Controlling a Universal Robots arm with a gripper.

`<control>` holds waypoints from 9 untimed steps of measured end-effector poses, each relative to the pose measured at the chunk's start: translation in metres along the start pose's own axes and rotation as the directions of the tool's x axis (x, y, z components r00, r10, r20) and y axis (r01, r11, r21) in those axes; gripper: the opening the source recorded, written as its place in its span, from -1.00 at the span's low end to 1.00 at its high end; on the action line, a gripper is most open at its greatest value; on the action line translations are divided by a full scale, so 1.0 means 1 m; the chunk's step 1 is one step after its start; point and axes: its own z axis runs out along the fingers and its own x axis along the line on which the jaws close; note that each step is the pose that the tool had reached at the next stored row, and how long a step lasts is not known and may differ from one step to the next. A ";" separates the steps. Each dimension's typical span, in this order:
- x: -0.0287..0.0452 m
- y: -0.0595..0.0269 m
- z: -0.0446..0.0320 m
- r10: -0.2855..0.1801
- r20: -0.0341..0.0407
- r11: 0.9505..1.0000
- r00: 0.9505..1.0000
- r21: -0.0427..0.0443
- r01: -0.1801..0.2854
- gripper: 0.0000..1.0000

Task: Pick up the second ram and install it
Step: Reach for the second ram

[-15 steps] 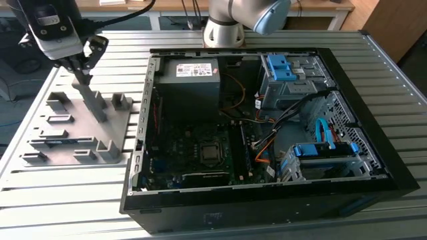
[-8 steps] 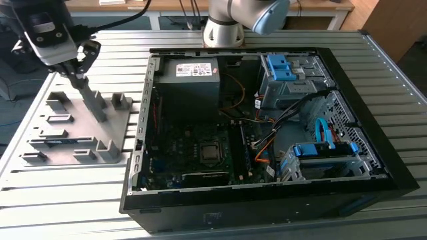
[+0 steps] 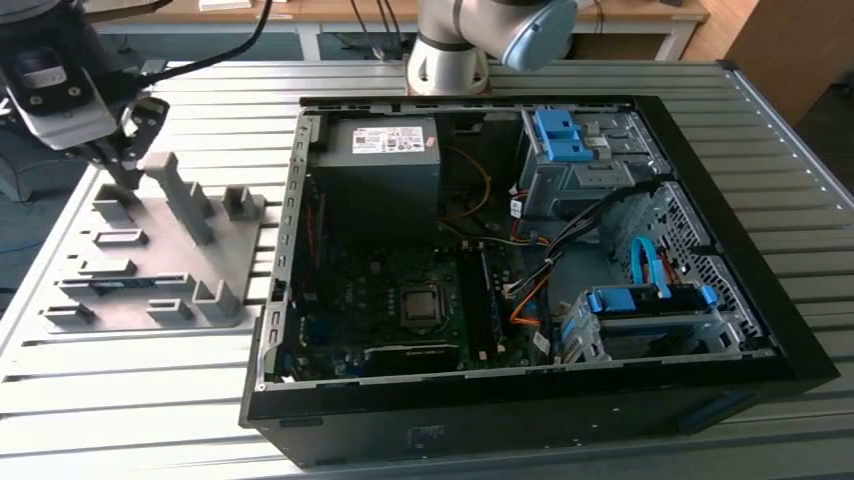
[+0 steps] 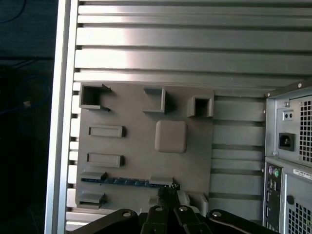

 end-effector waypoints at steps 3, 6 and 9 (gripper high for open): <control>0.0074 -0.0003 0.0060 -0.001 0.000 1.000 1.000 0.000 0.001 -0.80; 0.0147 -0.0005 0.0118 -0.002 0.000 1.000 1.000 0.000 0.002 -0.80; 0.0203 -0.0011 0.0175 -0.003 0.000 1.000 1.000 0.000 0.003 -0.80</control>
